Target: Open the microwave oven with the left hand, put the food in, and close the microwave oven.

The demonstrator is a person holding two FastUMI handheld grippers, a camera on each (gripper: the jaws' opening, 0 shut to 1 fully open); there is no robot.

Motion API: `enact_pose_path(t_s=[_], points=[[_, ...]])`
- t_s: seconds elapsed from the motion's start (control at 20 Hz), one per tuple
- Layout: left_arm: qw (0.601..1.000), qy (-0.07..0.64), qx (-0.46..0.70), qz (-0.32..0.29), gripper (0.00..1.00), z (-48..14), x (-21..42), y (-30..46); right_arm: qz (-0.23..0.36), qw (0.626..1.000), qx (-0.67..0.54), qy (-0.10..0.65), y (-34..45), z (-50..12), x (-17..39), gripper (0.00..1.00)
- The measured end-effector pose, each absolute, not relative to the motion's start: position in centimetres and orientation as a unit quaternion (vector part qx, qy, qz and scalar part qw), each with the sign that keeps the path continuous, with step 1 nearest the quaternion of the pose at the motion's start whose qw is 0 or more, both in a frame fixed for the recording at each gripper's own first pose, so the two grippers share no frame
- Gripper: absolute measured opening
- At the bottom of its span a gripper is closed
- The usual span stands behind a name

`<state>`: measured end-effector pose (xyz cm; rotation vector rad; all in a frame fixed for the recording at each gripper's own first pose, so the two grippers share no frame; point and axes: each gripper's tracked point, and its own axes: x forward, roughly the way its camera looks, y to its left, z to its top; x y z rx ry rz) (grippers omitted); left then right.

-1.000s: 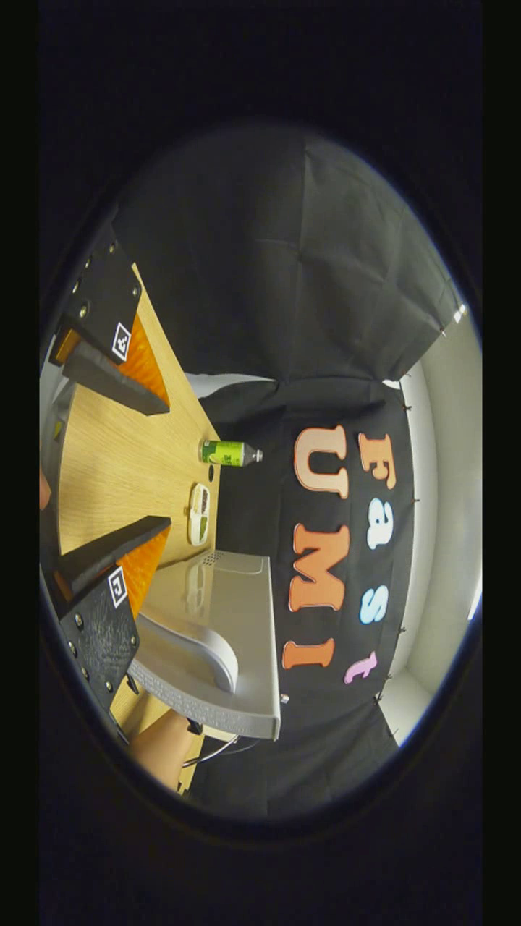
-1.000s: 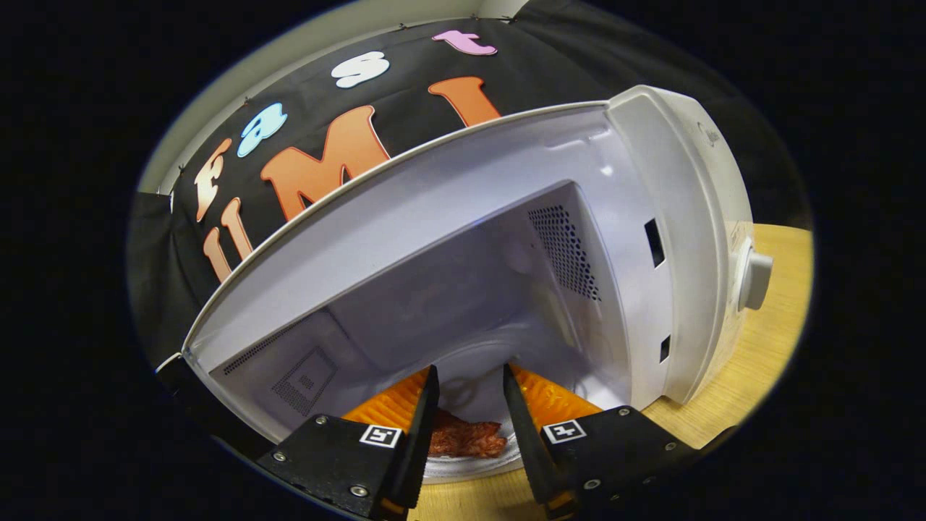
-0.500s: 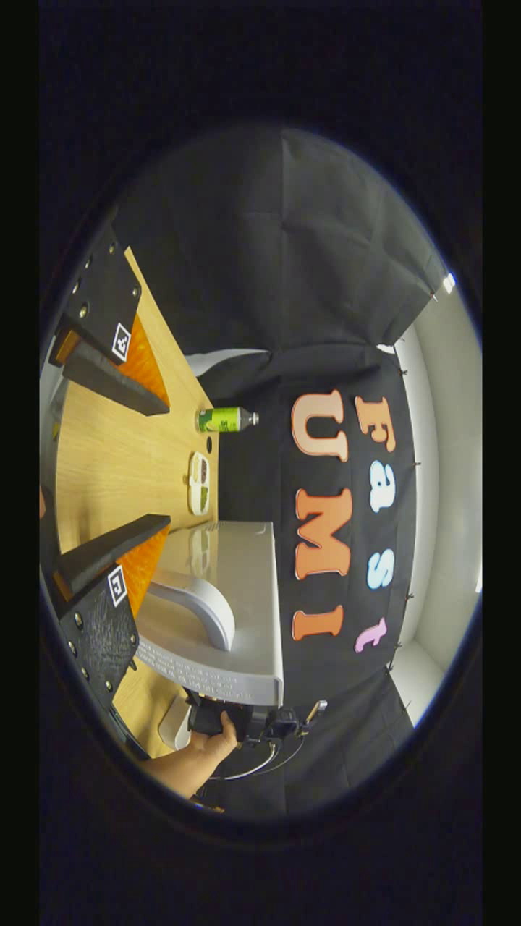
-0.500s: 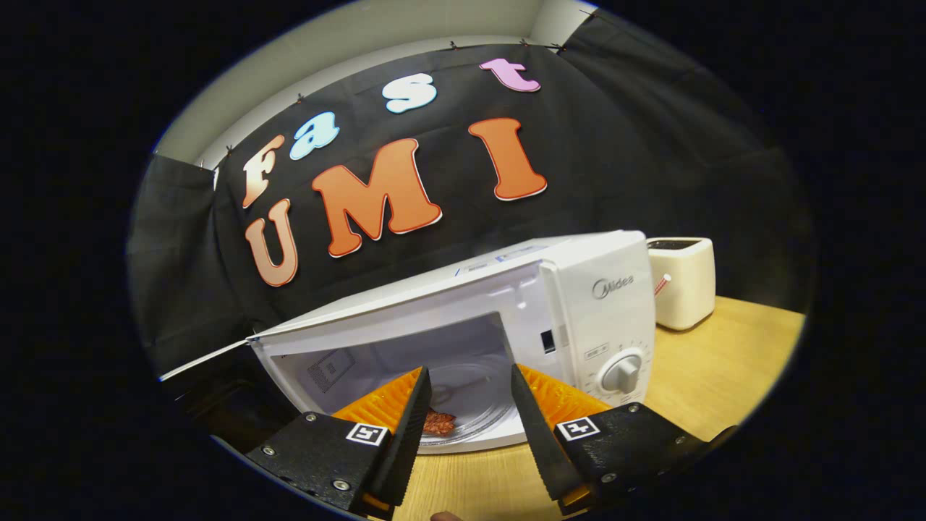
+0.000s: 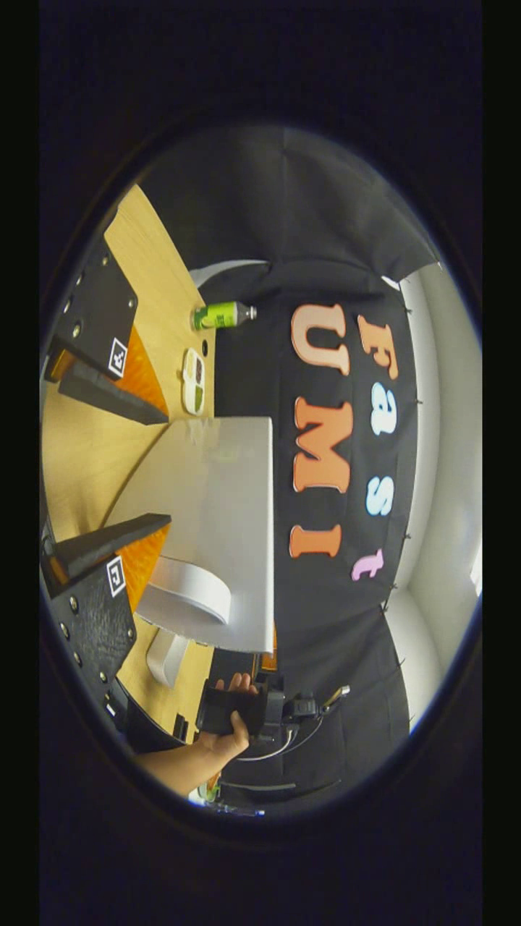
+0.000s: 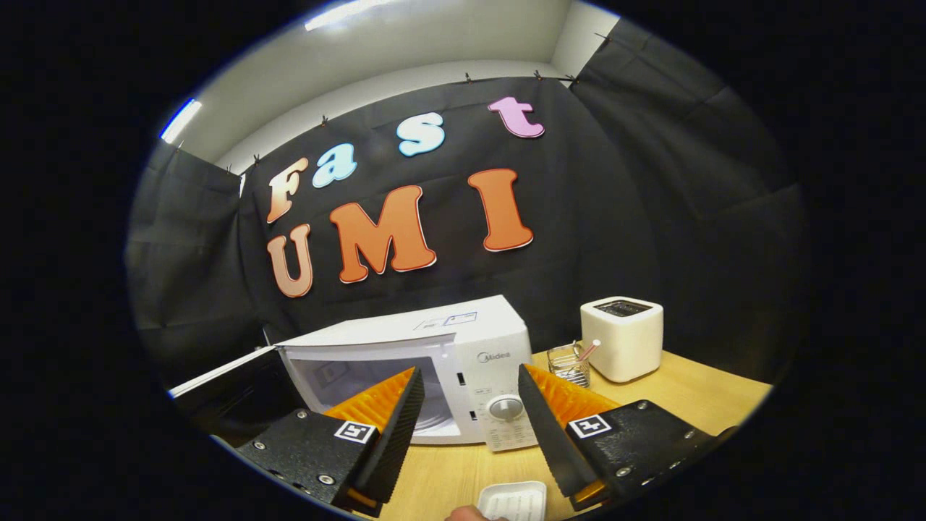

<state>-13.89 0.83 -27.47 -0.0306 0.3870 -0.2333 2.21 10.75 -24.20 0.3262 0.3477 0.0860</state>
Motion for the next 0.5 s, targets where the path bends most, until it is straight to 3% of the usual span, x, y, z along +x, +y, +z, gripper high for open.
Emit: enact_pose_path(t_s=[0.35,0.5], points=[[0.963,0.182,-0.014,-0.198,0.29,-28.9,-9.9,-8.8,0.019,0.980,0.116,0.163,3.5,-23.0,0.0,0.86],[0.958,0.186,-0.041,-0.212,0.19,-29.8,-7.9,-11.7,0.018,0.982,0.103,0.156,1.7,-22.2,-1.0,0.85]])
